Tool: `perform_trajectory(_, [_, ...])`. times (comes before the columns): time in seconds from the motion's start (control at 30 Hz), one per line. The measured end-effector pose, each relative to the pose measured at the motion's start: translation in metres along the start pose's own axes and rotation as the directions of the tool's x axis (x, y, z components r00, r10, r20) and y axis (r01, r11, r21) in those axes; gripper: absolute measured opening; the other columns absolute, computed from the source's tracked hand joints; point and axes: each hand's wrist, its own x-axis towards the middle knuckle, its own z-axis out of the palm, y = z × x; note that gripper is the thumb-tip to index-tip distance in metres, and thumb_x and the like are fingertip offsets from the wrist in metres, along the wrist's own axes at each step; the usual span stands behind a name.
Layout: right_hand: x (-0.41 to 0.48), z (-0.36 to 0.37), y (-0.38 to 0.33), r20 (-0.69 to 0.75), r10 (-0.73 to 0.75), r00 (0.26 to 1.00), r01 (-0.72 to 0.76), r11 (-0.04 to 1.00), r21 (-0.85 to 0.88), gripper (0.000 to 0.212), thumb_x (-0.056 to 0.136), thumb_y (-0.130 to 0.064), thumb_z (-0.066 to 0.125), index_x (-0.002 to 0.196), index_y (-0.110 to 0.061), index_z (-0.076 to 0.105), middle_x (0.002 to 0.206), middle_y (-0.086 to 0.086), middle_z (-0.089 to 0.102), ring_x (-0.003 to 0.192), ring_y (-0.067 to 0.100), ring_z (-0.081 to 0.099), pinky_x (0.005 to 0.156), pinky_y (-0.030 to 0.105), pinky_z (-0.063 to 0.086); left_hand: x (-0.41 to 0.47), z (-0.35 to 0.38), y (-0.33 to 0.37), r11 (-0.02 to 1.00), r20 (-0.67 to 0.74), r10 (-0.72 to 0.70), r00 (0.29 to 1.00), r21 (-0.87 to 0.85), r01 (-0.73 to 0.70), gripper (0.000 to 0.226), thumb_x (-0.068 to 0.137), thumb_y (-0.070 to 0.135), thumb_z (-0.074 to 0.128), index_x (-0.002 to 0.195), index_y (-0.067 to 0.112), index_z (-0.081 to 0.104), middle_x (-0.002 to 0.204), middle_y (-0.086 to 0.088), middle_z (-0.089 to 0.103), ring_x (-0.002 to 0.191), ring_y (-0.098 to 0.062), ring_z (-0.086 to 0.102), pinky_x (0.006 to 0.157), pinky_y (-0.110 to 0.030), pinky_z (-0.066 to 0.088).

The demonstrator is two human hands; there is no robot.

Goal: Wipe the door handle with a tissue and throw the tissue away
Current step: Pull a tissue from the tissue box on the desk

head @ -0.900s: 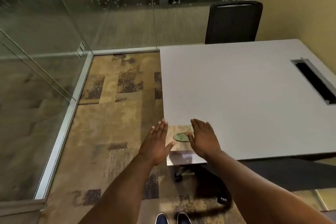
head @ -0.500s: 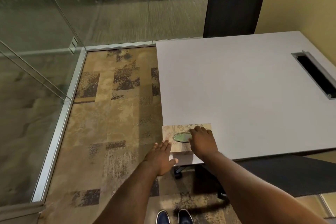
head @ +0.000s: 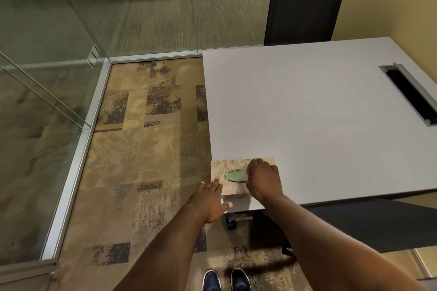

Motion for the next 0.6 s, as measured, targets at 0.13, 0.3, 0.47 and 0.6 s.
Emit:
perform_trajectory(0.13, [0.001, 0.009, 0.005, 0.024, 0.005, 1.000, -0.005, 1.000, -0.023, 0.031, 0.090, -0.026, 0.057, 0.121, -0.020, 0.058, 0.123, 0.001, 0.058, 0.115, 0.026, 0.056, 0.095, 0.040, 0.035, 0.001, 0.004, 0.001, 1.000, 0.000, -0.005, 1.000, 0.026, 0.005, 0.085, 0.106, 0.063, 0.025, 0.166, 0.010, -0.004, 0.172, -0.009, -0.017, 0.161, -0.024, -0.008, 0.129, -0.044, -0.005])
perform_trajectory(0.3, [0.007, 0.020, 0.002, 0.046, 0.013, 0.999, -0.011, 0.998, -0.057, 0.029, 0.092, -0.026, 0.055, 0.119, -0.023, 0.065, 0.122, 0.002, 0.059, 0.115, 0.026, 0.054, 0.097, 0.042, 0.035, 0.007, 0.012, -0.002, 0.999, -0.002, -0.011, 1.000, 0.041, 0.011, 0.086, 0.105, 0.064, 0.024, 0.165, 0.011, -0.007, 0.171, -0.008, -0.021, 0.160, -0.024, -0.011, 0.128, -0.045, -0.008])
perform_trajectory(0.47, [0.005, 0.015, -0.002, 0.008, 0.001, 1.000, -0.001, 1.000, 0.009, 0.022, 0.081, -0.013, 0.055, 0.096, -0.019, 0.070, 0.105, 0.000, 0.063, 0.103, 0.026, 0.056, 0.090, 0.040, 0.038, 0.008, 0.022, -0.006, 0.999, -0.011, -0.015, 1.000, 0.036, 0.015, 0.089, 0.104, 0.066, 0.024, 0.164, 0.012, -0.013, 0.170, -0.008, -0.026, 0.159, -0.022, -0.017, 0.126, -0.044, -0.011])
perform_trajectory(0.6, [0.000, 0.011, 0.004, -0.036, -0.015, 0.999, 0.018, 0.998, 0.064, 0.018, 0.080, -0.014, 0.055, 0.094, -0.020, 0.065, 0.100, -0.001, 0.065, 0.099, 0.025, 0.058, 0.087, 0.037, 0.036, 0.007, 0.022, -0.002, 1.000, -0.008, -0.013, 1.000, 0.027, 0.013, 0.090, 0.104, 0.066, 0.025, 0.163, 0.011, -0.014, 0.169, -0.008, -0.026, 0.158, -0.022, -0.019, 0.126, -0.044, -0.011])
